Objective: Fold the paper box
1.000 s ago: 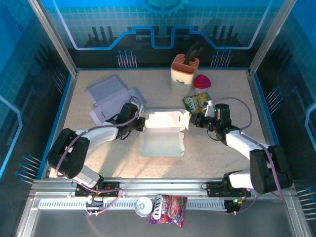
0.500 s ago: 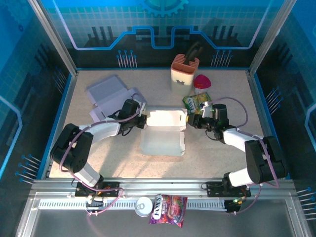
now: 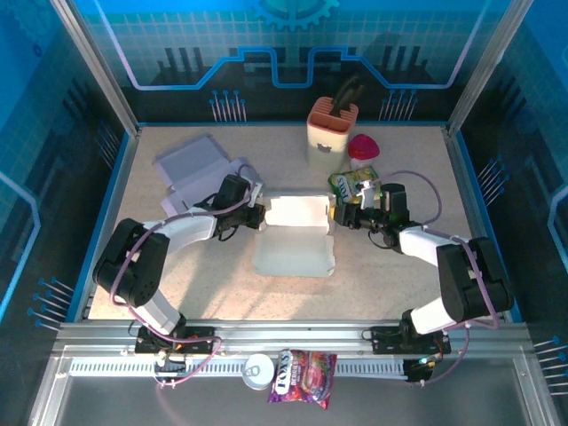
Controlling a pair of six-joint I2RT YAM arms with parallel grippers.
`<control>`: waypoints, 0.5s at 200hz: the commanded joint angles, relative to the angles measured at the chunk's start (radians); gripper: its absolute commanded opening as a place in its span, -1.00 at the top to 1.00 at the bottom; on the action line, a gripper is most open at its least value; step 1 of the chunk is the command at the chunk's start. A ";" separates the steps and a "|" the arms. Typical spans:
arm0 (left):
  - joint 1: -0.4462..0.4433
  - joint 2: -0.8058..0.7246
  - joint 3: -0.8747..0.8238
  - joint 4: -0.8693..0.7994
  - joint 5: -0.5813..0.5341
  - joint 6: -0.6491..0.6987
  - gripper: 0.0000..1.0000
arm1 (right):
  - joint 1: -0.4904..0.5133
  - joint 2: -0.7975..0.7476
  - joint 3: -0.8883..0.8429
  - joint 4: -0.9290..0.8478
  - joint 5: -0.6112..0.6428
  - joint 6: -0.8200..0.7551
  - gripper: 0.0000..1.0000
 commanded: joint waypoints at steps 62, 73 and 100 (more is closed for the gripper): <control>0.081 -0.053 -0.015 0.032 0.346 -0.058 1.00 | -0.163 -0.322 -0.051 -0.018 -0.108 0.046 0.05; 0.083 -0.045 -0.009 0.035 0.377 -0.065 1.00 | -0.170 -0.289 -0.037 0.017 -0.204 0.050 0.09; 0.083 -0.035 0.004 0.030 0.404 -0.068 1.00 | -0.151 -0.266 -0.033 0.034 -0.290 0.031 0.11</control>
